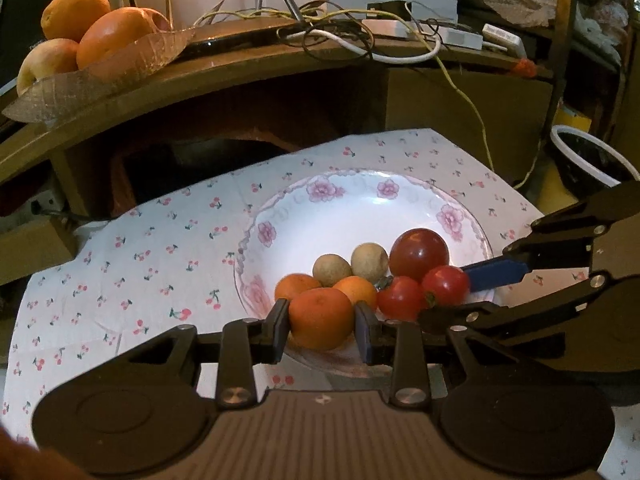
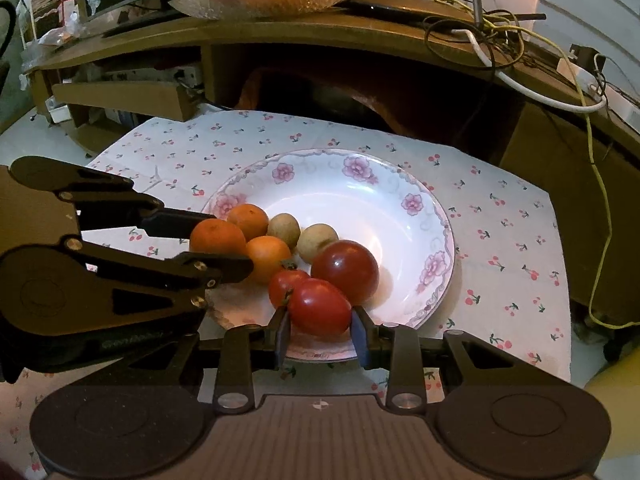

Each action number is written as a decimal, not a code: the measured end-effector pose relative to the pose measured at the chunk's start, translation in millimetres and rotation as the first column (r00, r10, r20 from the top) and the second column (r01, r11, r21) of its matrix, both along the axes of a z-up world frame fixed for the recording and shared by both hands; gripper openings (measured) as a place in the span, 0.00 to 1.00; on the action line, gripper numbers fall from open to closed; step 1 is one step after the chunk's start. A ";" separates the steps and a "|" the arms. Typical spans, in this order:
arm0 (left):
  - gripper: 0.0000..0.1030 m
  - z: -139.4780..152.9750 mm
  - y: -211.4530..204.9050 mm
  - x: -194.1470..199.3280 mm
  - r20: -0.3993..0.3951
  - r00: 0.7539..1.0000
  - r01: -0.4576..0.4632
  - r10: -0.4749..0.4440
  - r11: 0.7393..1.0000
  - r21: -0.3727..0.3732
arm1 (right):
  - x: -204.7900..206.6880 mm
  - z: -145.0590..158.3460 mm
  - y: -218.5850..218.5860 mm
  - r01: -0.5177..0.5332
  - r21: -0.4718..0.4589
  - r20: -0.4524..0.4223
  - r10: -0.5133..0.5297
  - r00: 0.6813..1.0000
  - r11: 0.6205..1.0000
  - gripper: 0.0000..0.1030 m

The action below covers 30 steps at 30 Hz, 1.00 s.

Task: Organize fruits
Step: 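Lower the orange into the plate with the left tool while the right tool lowers the tomato there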

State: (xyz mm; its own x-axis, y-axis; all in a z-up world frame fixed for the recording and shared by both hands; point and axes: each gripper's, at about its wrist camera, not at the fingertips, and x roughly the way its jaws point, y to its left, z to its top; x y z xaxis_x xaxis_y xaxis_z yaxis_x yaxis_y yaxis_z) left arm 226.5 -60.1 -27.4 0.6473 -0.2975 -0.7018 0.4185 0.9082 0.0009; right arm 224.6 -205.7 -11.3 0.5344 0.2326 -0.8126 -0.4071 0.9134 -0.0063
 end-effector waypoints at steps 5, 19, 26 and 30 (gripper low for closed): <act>0.37 0.9 2.2 6.3 0.008 1.000 -0.005 0.005 0.999 -0.037 | 10.1 -6.4 -1.5 0.024 -0.008 0.007 -0.024 1.000 1.000 0.32; 0.37 -4.0 -0.9 -3.9 0.004 1.000 0.000 0.000 0.999 -0.033 | 14.4 -6.0 -6.6 0.043 0.001 0.014 -0.043 0.999 0.999 0.33; 0.38 -3.9 -5.8 -10.8 0.016 1.000 0.011 -0.011 1.000 -0.007 | 12.1 2.5 -12.6 0.058 0.020 0.033 -0.059 0.998 0.998 0.39; 0.39 0.9 -3.5 -15.2 0.029 1.000 0.009 -0.008 1.000 -0.011 | 9.6 5.5 -14.9 0.060 0.026 0.042 -0.061 0.997 0.998 0.43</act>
